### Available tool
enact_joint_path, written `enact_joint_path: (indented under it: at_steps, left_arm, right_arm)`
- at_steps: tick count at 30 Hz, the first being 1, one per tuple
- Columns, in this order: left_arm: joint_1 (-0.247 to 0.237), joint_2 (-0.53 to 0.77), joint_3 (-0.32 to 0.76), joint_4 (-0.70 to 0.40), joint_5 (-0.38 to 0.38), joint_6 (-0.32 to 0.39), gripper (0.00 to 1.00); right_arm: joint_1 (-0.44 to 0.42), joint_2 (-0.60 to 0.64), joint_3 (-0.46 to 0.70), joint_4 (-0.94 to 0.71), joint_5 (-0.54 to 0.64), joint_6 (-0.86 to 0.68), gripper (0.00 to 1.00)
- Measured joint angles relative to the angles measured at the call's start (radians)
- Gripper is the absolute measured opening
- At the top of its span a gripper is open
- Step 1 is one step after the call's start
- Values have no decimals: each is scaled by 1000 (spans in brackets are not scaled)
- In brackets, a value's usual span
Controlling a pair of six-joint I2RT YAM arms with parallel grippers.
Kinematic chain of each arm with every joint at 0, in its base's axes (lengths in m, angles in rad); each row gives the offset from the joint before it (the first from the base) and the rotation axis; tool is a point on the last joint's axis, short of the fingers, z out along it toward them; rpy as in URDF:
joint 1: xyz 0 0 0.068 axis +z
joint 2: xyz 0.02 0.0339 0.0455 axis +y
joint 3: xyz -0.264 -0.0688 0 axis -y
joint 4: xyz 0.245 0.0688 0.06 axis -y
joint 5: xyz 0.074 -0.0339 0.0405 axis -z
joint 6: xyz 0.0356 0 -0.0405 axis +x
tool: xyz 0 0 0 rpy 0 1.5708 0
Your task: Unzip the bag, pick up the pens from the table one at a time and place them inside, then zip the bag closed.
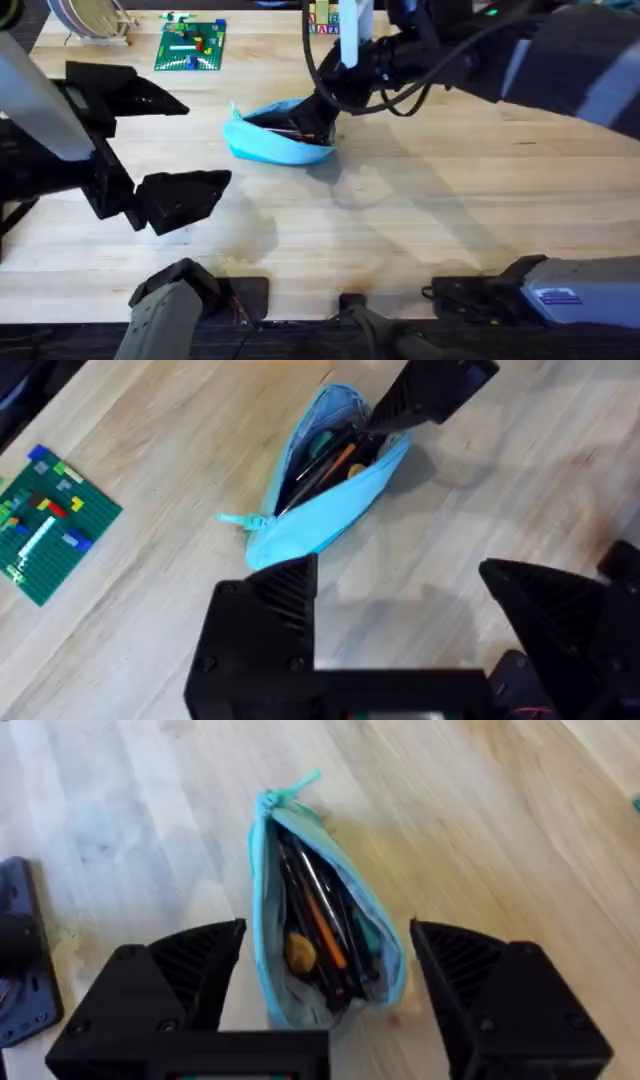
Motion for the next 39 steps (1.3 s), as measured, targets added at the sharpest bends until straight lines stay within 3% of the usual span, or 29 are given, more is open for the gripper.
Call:
enact_joint_path:
  at_steps: [14,29,39]
  left_arm:
    - [0,0,0,0,0,0,994]
    - [0,42,0,-2,3,1,992]
    - [0,177,0,1,25,92,992]
  right_arm:
    - [0,-163,0,-233,253,31,998]
    - [0,-170,0,-304,282,31,998]
    - [0,-170,0,-305,287,32,997]
